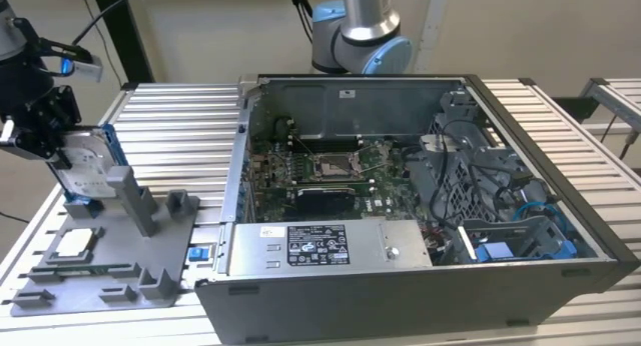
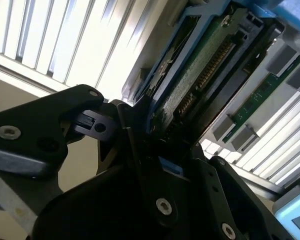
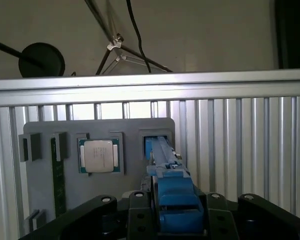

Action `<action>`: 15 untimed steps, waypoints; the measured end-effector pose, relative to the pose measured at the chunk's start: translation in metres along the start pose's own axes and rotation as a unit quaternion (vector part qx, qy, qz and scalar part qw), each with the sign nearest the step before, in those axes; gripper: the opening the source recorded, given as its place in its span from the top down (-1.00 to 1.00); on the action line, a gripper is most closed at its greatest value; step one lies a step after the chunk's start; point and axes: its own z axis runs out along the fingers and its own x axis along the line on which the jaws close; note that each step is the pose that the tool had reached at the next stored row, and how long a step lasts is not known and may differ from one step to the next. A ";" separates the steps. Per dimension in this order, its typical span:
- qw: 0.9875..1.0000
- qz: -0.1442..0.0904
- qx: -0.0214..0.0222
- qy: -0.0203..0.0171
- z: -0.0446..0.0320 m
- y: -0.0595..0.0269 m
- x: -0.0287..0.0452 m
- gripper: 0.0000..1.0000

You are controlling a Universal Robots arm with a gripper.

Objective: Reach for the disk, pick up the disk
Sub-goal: 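Pick up the disk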

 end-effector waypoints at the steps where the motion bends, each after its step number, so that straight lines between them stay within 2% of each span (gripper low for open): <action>1: 1.000 0.000 0.000 0.000 -0.0008 0.0000 0.0000 1.00; 15: 1.000 0.000 0.000 0.000 -0.0153 0.0003 -0.0004 1.00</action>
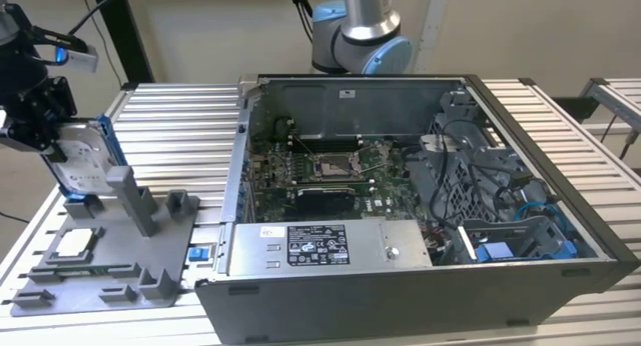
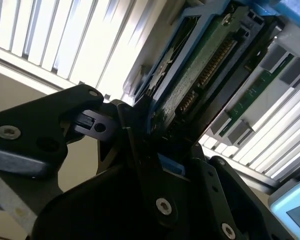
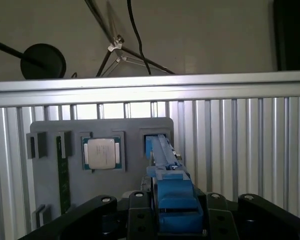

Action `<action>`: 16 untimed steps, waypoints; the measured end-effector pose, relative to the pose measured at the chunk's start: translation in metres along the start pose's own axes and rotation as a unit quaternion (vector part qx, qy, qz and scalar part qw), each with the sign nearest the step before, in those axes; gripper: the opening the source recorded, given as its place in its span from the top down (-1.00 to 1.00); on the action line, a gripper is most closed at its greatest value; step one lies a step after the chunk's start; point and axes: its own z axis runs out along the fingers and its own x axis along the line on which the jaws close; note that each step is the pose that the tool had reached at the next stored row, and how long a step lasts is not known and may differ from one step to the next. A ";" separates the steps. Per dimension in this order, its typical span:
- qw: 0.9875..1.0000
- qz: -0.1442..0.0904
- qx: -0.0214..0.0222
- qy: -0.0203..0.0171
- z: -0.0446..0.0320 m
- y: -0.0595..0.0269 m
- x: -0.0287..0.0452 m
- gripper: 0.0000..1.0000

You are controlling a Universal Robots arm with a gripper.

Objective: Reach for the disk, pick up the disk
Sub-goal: 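Pick up the disk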

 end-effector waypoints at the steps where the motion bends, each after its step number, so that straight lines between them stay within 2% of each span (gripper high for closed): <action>1: 1.000 0.000 0.000 0.000 -0.0011 0.0000 0.0000 1.00; 16: 1.000 0.000 0.000 0.000 -0.0214 0.0003 -0.0005 1.00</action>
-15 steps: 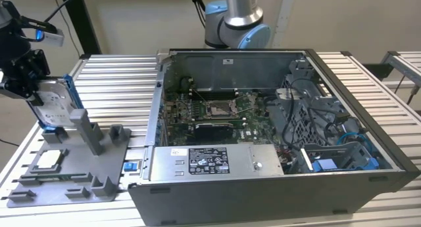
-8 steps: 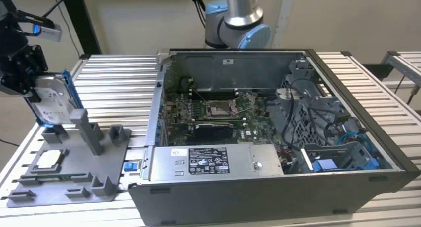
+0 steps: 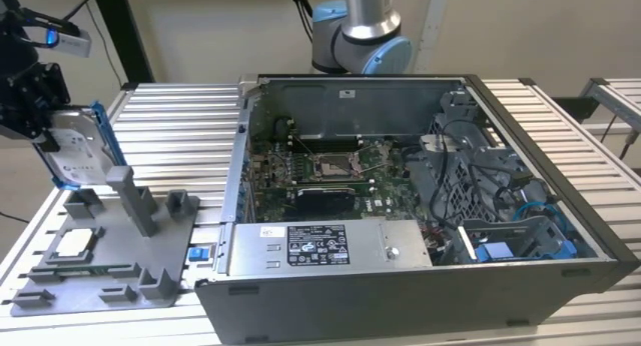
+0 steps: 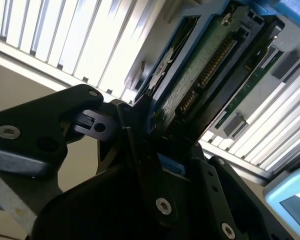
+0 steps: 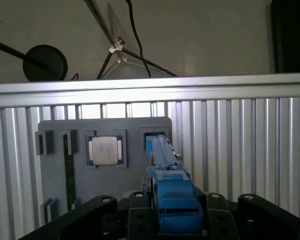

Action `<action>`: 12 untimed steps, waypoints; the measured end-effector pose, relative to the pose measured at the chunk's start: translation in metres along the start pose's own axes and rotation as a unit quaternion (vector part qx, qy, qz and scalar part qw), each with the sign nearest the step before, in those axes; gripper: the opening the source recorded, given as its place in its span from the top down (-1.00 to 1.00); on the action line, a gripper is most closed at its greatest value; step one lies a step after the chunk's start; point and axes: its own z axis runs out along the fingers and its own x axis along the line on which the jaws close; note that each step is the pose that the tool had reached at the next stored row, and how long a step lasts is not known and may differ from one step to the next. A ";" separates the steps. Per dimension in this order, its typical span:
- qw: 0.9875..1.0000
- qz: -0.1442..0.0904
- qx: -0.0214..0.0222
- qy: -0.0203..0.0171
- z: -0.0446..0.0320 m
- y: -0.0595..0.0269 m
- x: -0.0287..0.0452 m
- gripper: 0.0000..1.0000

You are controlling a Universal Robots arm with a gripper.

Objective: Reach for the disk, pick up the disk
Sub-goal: 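Pick up the disk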

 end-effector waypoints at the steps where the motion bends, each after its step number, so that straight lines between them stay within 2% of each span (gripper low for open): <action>1: 1.000 0.000 0.000 0.000 -0.0013 0.0000 0.0000 1.00; 12: 1.000 0.000 0.000 0.000 -0.0149 0.0002 -0.0004 1.00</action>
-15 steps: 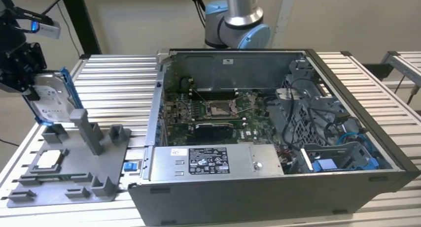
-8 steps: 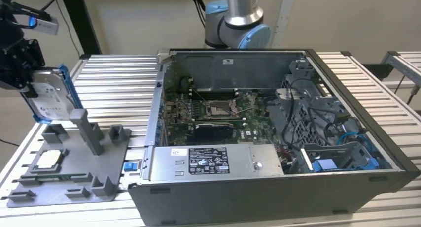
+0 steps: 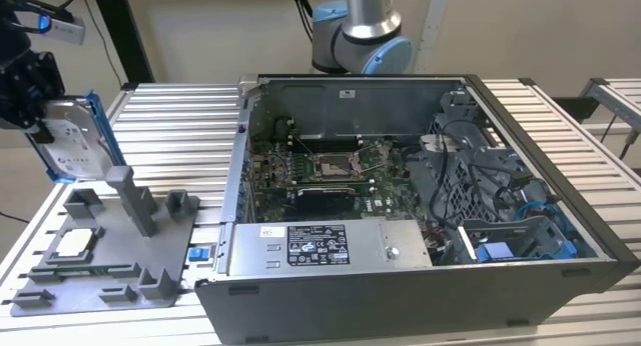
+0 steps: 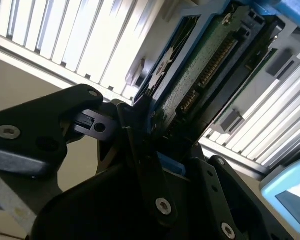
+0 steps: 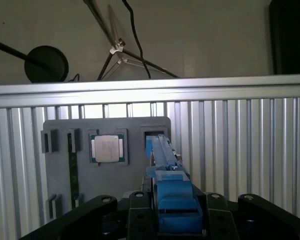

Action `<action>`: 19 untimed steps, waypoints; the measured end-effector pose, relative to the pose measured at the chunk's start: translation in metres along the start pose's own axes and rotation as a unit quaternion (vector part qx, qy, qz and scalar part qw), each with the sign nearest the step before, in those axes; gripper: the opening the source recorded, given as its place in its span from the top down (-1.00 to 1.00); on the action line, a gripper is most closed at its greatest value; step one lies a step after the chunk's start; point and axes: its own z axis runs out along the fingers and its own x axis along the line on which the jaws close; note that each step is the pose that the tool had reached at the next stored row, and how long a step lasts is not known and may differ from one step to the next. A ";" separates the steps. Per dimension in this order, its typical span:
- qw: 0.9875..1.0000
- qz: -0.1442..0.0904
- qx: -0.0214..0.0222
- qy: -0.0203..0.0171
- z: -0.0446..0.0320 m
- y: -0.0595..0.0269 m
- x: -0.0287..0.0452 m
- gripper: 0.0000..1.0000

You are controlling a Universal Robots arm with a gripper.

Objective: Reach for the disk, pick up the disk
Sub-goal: 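Pick up the disk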

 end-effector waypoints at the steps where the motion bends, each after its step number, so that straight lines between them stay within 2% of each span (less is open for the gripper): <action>1: 1.000 0.000 0.000 0.000 -0.0014 0.0000 0.0000 1.00; 19: 1.000 0.000 0.000 0.000 -0.0299 0.0006 -0.0007 1.00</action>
